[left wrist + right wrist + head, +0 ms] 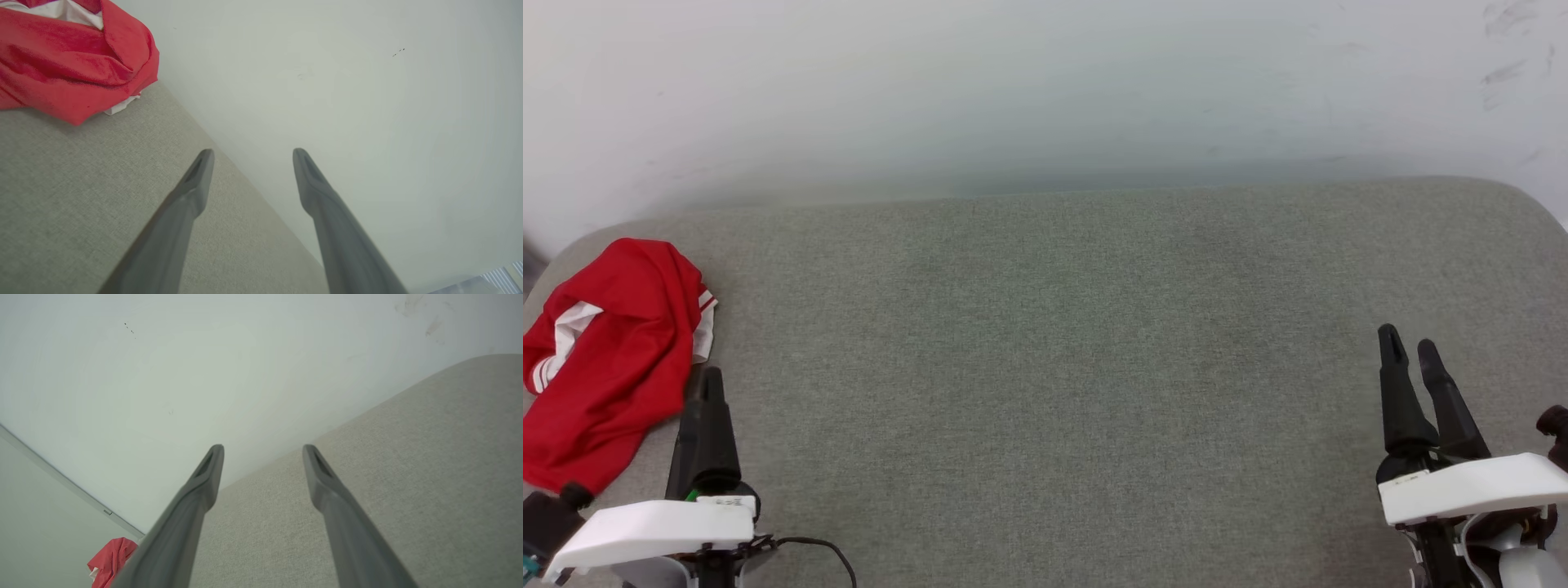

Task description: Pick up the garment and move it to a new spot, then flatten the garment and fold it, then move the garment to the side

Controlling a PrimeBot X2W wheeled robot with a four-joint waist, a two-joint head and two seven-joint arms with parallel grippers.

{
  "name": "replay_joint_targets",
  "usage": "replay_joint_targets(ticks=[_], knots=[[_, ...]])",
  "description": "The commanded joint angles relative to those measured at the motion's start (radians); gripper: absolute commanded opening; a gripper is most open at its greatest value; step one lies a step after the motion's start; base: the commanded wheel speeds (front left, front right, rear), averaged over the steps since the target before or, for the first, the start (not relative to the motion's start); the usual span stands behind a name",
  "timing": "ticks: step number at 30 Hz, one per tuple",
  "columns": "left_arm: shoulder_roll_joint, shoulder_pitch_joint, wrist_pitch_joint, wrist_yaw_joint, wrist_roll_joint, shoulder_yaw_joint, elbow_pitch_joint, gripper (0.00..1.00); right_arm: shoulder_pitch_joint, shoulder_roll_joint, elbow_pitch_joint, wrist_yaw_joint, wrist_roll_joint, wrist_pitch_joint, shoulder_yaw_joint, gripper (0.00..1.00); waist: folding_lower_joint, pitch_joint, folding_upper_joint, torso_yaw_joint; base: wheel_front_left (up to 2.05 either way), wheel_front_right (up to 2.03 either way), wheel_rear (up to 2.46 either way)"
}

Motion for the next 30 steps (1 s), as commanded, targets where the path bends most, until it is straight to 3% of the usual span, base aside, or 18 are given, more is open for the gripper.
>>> replay_joint_targets(ticks=[1, 12, 21, 30], knots=[[0.003, 0.002, -0.01, 0.013, 0.059, -0.012, -0.042, 1.0, -0.022, 0.0, -0.031, 0.002, -0.052, -0.012, 0.008, 1.0, 0.0, 0.001, 0.0, 0.0, 0.0, 0.0, 0.0], [0.003, 0.042, -0.044, 0.087, 0.395, -0.17, -0.14, 1.0, -0.016, 0.0, -0.067, 0.002, -0.269, -0.046, 0.047, 1.0, 0.0, 0.002, 0.0, -0.006, 0.0, 0.0, 0.0], [0.055, 0.059, -0.069, 0.161, 0.533, -0.273, -0.14, 1.0, -0.005, 0.0, -0.064, 0.002, -0.421, -0.071, 0.056, 1.0, 0.0, 0.0, 0.0, -0.009, 0.0, 0.0, 0.0], [0.121, 0.062, -0.092, 0.27, 0.633, -0.379, -0.142, 1.0, -0.003, 0.0, -0.05, 0.002, -0.545, -0.094, 0.06, 1.0, 0.0, 0.002, 0.0, -0.015, 0.0, 0.0, 0.0]])
